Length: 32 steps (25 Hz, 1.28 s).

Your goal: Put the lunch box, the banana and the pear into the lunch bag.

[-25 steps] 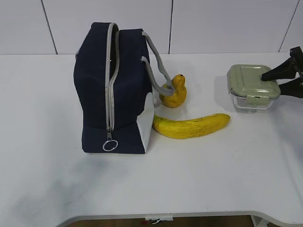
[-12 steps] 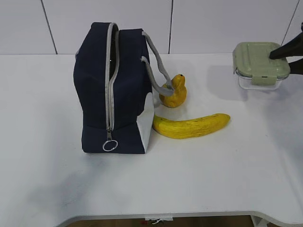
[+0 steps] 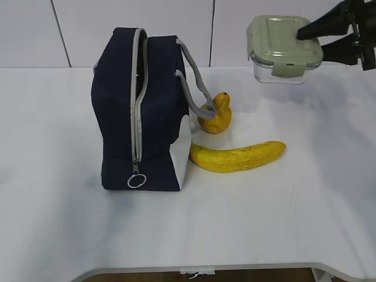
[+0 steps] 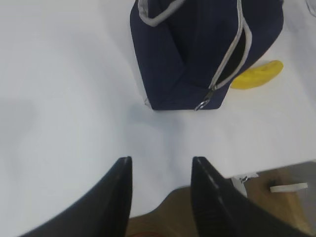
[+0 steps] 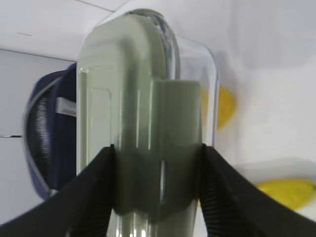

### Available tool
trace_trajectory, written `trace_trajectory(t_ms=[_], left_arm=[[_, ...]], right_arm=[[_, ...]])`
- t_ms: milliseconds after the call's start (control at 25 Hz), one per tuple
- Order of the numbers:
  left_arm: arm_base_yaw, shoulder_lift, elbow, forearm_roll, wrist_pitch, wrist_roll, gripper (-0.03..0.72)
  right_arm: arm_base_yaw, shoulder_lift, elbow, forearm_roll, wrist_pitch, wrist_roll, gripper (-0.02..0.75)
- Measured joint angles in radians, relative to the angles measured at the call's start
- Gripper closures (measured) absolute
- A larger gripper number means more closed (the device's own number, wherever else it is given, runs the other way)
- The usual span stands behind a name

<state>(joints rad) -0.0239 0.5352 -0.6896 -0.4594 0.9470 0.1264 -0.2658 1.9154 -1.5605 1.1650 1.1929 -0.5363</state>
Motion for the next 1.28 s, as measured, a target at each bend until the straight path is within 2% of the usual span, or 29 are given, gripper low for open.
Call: trace_trajectory(t_ms=[160,440,720,1080,1280], left_arm=[[0.000,0.159,-0.094,-0.037,-0.019,0.030,0.330],[0.000,0.490,-0.250,-0.282,-0.019,0.241,0.323],[0.000,0.827,-0.465,-0.404,0.084,0.342,0.323],[-0.005,1.131,-0.717,-0.467,0.186,0.361,0.323],[-0.063,1.214,-0.773,-0.469,0.192,0.363,0.323]], right_arm=[[0.060,-0.002,0.002,0.063,0.000,0.002,0.342],[0.184,-0.002,-0.004,0.118,0.000,0.004,0.342],[0.260,-0.002,-0.061,0.156,0.000,0.004,0.342],[0.350,-0.002,-0.082,0.186,-0.104,0.004,0.342],[0.369,-0.002,-0.082,0.192,-0.164,0.004,0.342]])
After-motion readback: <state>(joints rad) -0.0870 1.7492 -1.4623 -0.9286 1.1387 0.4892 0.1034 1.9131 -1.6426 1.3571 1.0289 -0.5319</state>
